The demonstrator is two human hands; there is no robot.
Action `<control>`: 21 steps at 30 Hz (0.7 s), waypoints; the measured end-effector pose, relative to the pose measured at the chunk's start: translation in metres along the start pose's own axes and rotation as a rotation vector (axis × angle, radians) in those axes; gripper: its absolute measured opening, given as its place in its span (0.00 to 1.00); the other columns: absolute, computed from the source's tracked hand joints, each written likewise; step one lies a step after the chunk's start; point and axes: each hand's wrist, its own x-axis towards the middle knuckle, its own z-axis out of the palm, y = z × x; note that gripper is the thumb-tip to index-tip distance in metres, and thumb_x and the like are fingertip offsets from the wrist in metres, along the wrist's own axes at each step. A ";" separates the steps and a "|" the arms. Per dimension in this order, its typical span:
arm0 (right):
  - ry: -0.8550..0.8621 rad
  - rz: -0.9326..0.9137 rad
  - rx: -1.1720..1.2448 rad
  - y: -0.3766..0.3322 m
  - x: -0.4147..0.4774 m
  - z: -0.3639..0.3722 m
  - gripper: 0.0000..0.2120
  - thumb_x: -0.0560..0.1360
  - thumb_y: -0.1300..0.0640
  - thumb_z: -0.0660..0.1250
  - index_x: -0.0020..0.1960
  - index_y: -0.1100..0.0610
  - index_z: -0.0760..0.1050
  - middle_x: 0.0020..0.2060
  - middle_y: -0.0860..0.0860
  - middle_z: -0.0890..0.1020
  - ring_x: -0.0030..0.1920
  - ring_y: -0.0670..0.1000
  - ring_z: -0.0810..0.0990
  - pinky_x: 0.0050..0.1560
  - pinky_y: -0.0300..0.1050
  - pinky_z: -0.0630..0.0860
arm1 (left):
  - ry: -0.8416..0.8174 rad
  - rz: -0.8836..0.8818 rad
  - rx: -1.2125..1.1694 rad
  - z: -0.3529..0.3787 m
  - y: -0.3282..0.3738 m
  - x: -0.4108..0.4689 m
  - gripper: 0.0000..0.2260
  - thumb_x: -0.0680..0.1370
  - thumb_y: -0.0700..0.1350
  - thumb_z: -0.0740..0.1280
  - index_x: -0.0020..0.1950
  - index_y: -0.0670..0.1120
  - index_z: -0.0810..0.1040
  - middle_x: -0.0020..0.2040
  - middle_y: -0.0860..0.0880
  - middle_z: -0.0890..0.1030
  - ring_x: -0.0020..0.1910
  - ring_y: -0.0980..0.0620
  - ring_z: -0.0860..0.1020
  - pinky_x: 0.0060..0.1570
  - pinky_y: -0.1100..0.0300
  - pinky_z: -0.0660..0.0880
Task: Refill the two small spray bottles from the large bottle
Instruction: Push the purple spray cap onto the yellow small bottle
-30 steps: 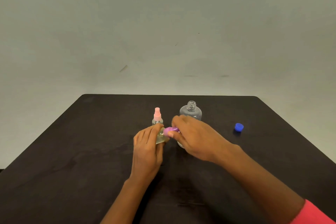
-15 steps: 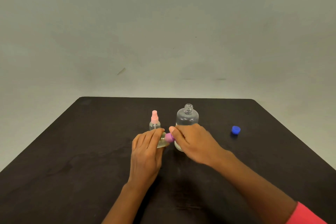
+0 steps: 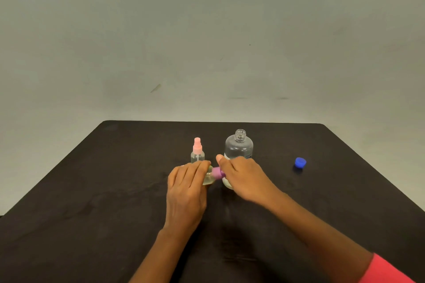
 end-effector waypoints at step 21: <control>0.197 -0.337 -0.201 0.012 -0.008 0.004 0.20 0.80 0.39 0.46 0.43 0.52 0.67 0.35 0.46 0.74 0.34 0.47 0.72 0.34 0.48 0.72 | -0.077 -0.106 -0.166 -0.002 -0.006 0.000 0.16 0.75 0.48 0.63 0.63 0.49 0.71 0.57 0.47 0.81 0.58 0.56 0.73 0.61 0.66 0.62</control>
